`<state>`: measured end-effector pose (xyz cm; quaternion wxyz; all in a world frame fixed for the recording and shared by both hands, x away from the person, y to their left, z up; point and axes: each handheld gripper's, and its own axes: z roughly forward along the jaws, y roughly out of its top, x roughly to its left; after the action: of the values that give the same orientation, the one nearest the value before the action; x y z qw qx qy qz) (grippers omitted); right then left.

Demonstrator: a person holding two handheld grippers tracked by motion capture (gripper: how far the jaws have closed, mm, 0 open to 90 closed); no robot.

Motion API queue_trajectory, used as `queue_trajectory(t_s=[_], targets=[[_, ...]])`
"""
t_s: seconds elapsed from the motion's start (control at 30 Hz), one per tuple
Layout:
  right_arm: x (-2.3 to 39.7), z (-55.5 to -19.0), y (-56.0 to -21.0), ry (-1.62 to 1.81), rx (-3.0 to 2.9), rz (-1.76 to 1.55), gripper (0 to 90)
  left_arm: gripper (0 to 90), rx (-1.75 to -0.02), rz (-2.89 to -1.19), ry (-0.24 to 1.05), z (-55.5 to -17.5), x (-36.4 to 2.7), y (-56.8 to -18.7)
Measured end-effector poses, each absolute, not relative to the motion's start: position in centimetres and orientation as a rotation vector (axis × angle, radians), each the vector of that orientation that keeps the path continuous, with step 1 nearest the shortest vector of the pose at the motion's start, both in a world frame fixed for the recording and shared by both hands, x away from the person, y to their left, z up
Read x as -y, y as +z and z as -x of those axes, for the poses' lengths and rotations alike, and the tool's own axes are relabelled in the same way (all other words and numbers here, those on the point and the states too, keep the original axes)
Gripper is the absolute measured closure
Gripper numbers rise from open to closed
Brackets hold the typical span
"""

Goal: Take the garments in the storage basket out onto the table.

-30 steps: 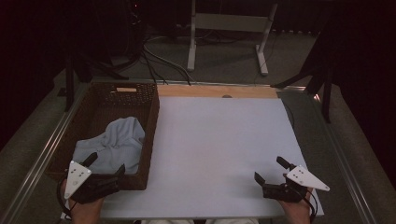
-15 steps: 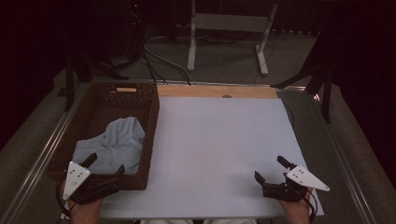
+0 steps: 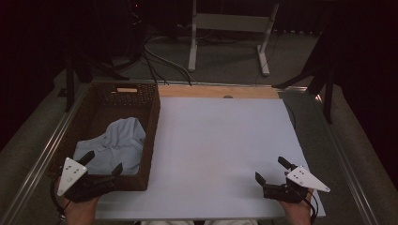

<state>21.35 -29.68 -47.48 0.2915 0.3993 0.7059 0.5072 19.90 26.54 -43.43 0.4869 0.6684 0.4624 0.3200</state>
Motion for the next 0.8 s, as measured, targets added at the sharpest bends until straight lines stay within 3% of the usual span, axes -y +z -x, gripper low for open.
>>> queue_trajectory(t_s=[0.8], targets=[[29.6, -21.3, -47.6, 1.345, -1.887, -1.079, 0.2, 2.9, -1.114, -1.676, 0.792, -22.2, -28.2, -40.3]])
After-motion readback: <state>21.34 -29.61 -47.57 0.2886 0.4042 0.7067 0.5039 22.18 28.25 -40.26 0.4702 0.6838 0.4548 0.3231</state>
